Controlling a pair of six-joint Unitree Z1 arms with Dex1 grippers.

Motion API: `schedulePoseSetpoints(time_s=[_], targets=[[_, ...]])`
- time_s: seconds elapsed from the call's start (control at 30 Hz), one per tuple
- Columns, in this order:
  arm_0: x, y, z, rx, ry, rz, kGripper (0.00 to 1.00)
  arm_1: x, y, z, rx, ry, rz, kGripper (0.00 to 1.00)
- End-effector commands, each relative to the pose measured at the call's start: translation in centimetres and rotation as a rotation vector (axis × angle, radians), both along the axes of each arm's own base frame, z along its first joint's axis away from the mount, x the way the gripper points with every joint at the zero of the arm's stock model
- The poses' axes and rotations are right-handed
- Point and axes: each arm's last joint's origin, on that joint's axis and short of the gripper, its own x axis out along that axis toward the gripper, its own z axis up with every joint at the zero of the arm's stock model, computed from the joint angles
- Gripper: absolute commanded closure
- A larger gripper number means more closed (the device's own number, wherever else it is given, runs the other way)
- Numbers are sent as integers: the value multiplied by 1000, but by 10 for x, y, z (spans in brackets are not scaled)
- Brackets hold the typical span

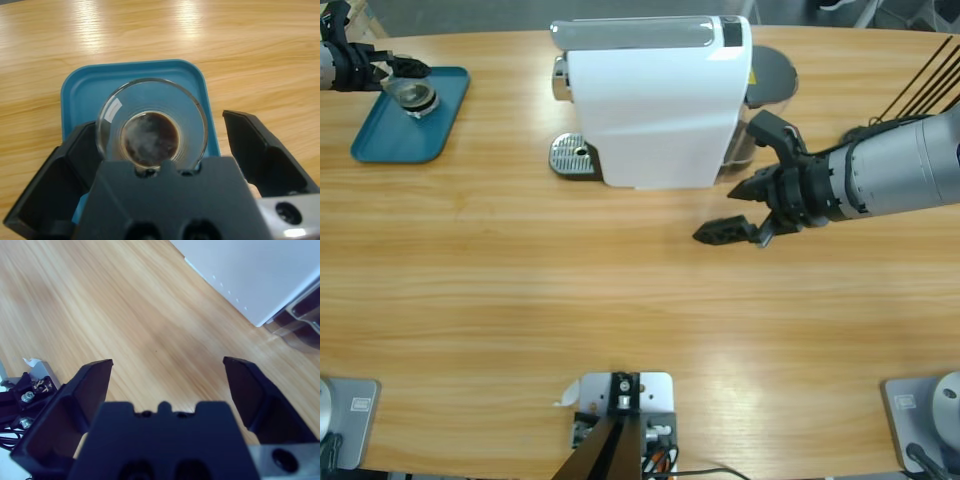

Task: Pour coffee

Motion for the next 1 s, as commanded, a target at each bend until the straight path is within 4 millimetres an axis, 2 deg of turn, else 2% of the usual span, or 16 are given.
schedulePoseSetpoints(time_s=[0.03,0.17,0.33,0.4,0.57,0.77,1.0], targets=[[-8,0,-1,71,3,0,0,7,1,-2,-5,-7,-3,0],[-21,-1,7,88,-3,16,0,6,0,-2,-19,1,-7,0],[-46,-9,29,70,-46,1,0,0,-4,11,-33,-24,-18,0],[-64,-19,36,70,-58,-24,0,-8,-6,18,-41,-36,-12,0],[-127,-43,49,82,-22,-105,0,-29,-12,36,-58,-76,-3,0],[-189,-80,88,77,-8,-309,4,-49,-22,51,-66,-119,6,0],[-252,-86,109,-90,18,-542,4,-67,-35,62,-79,-148,3,0]])
